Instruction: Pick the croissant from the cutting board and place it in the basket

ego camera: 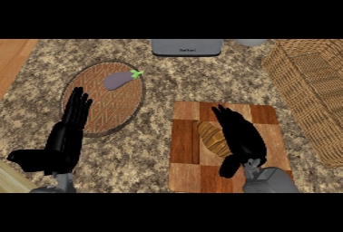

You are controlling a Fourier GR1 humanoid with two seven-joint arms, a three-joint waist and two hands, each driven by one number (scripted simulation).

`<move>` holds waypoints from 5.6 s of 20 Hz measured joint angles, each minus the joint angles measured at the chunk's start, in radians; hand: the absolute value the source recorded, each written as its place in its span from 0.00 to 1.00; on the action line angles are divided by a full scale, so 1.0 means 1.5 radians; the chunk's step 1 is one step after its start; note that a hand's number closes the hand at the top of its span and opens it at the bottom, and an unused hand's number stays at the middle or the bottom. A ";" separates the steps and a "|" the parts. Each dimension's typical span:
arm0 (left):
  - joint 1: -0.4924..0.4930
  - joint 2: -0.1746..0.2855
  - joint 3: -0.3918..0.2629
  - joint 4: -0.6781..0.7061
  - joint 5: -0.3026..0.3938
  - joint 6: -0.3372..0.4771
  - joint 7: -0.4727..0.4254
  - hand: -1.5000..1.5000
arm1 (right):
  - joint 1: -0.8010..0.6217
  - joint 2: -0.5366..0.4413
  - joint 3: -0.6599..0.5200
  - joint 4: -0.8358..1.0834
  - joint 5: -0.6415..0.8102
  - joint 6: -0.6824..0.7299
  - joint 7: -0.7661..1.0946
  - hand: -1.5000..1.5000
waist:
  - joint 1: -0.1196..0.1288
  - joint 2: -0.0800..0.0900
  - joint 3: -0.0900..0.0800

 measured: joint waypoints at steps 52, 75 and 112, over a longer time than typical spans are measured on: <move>-0.038 -0.044 0.003 -0.008 -0.035 -0.053 0.006 0.50 | -0.326 -0.006 -0.436 0.411 0.204 -0.333 0.311 1.00 | 0.072 0.038 0.002; -0.049 -0.047 0.009 0.016 -0.045 -0.043 0.010 0.50 | -0.646 -0.036 -0.562 0.653 0.505 -0.581 0.405 1.00 | 0.054 0.018 -0.001; -0.016 -0.039 0.038 -0.007 -0.037 -0.040 0.017 0.50 | -0.488 -0.088 -0.722 0.683 0.532 -0.640 0.341 1.00 | 0.005 0.002 0.000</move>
